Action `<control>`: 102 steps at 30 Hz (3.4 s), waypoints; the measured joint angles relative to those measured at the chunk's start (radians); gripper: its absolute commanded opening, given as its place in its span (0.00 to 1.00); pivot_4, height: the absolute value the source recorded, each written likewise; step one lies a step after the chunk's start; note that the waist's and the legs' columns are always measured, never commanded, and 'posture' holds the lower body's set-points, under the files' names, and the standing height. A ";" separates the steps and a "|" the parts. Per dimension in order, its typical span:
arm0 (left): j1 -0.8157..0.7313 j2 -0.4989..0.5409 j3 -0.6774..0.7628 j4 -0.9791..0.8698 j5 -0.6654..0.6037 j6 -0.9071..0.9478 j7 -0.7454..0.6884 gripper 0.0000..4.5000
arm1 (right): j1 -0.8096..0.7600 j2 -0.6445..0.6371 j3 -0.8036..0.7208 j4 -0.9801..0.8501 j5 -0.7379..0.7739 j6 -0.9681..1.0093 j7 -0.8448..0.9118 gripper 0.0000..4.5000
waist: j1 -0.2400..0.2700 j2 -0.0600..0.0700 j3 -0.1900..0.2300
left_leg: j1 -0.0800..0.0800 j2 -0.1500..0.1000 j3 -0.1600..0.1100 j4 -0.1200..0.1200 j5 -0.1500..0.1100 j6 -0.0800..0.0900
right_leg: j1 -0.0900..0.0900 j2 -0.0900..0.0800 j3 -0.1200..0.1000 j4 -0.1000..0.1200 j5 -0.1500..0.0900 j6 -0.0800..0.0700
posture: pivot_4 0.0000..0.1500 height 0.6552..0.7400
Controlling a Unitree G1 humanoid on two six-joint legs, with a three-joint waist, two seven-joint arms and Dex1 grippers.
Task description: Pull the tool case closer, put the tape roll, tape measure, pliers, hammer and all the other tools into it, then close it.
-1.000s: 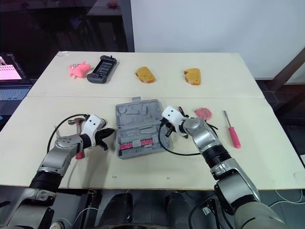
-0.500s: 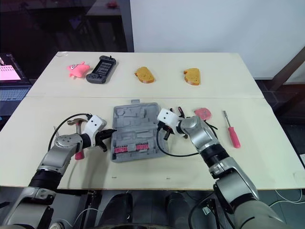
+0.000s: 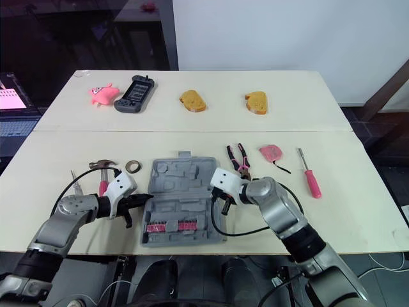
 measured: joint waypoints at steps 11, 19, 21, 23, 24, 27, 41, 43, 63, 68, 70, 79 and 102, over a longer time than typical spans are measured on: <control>0.079 0.006 -0.005 -0.083 0.000 0.023 0.001 0.00 | 0.091 -0.030 0.001 -0.169 0.011 0.151 -0.026 0.00 | 0.001 0.000 -0.002 | 0.000 0.000 0.000 0.000 0.000 0.000 | 0.000 0.000 0.000 -0.001 -0.001 -0.002 | 1.00 1.00; 0.141 0.024 -0.003 -0.141 -0.010 0.026 0.006 0.00 | 0.131 -0.036 0.002 -0.234 0.038 0.217 -0.052 0.00 | -0.002 0.000 -0.004 | 0.000 0.000 0.000 0.000 0.000 0.000 | 0.000 0.000 0.000 -0.001 -0.002 -0.003 | 1.00 1.00; 0.161 0.032 -0.003 -0.160 -0.015 0.027 0.006 0.00 | 0.134 -0.041 0.003 -0.241 0.049 0.225 -0.052 0.00 | -0.002 0.000 -0.004 | 0.000 0.000 0.000 0.000 0.000 0.000 | 0.000 0.000 0.000 -0.001 -0.002 -0.004 | 1.00 1.00; 0.176 0.036 -0.002 -0.172 -0.018 0.027 0.007 0.00 | 0.134 -0.047 0.007 -0.247 0.056 0.230 -0.052 0.00 | -0.002 0.000 -0.004 | 0.000 0.000 0.000 0.000 0.000 0.000 | 0.000 0.000 0.001 -0.001 -0.002 -0.004 | 1.00 1.00; 0.183 0.039 -0.002 -0.179 -0.020 0.027 0.007 0.00 | 0.134 -0.052 0.011 -0.252 0.061 0.236 -0.052 0.00 | -0.002 0.000 -0.004 | 0.000 0.000 0.000 0.000 0.000 0.000 | 0.000 0.000 0.001 -0.001 -0.002 -0.004 | 1.00 1.00; 0.192 0.043 -0.002 -0.185 -0.027 0.028 0.007 0.00 | 0.136 -0.059 0.017 -0.263 0.070 0.249 -0.054 0.00 | -0.001 0.000 -0.004 | 0.000 0.000 0.000 0.000 0.000 0.000 | -0.001 0.000 0.001 -0.001 -0.002 -0.004 | 1.00 1.00; 0.195 0.044 -0.001 -0.179 -0.038 0.028 0.014 0.00 | 0.132 -0.070 0.020 -0.264 0.105 0.255 -0.080 0.00 | -0.001 0.000 -0.004 | 0.000 0.000 0.000 0.000 0.000 0.001 | -0.001 -0.001 0.001 -0.001 -0.002 -0.005 | 1.00 1.00; 0.187 0.044 0.002 -0.163 -0.039 0.025 0.012 0.00 | 0.133 -0.079 0.016 -0.263 0.115 0.253 -0.080 0.00 | 0.000 0.000 -0.004 | 0.000 0.000 0.000 0.000 0.000 0.001 | -0.001 -0.001 0.001 -0.001 -0.003 -0.005 | 1.00 1.00; 0.306 0.361 0.488 0.157 -0.252 -0.146 -0.238 0.00 | 0.559 -0.304 -0.903 -0.141 0.455 -0.257 0.142 0.06 | 0.000 -0.008 0.002 | -0.005 0.000 0.002 -0.002 -0.001 0.001 | -0.006 0.000 0.001 -0.003 -0.005 -0.008 | 1.00 1.00; 0.254 0.410 0.571 0.403 -0.237 -0.226 -0.246 0.30 | 0.664 -0.314 -1.044 0.019 0.497 -0.380 0.244 0.50 | 0.000 -0.008 0.005 | -0.002 0.001 0.003 -0.001 -0.001 0.001 | -0.005 -0.001 0.001 -0.003 -0.004 -0.010 | 1.00 1.00; 0.223 0.437 0.579 0.530 -0.218 -0.268 -0.230 0.53 | 0.680 -0.332 -1.081 0.099 0.499 -0.431 0.268 0.74 | -0.002 -0.008 0.005 | -0.002 0.001 0.003 -0.001 -0.001 0.001 | -0.006 -0.002 0.001 -0.003 -0.004 -0.010 | 1.00 1.00; 0.157 0.524 0.629 0.883 -0.204 -0.413 -0.236 0.99 | 0.750 -0.361 -1.156 0.140 0.534 -0.471 0.311 1.00 | -0.009 -0.008 0.005 | -0.002 0.001 0.005 -0.004 -0.001 0.001 | -0.007 -0.001 0.002 -0.003 -0.004 -0.010 | 1.00 1.00; 0.020 0.178 0.469 0.604 -0.233 -0.178 -0.146 0.99 | 0.480 -0.335 -0.898 -0.340 0.730 -0.135 0.040 1.00 | 0.005 -0.010 0.004 | -0.002 0.001 0.003 0.000 -0.001 0.001 | -0.003 0.000 0.002 0.000 -0.001 -0.006 | 1.00 1.00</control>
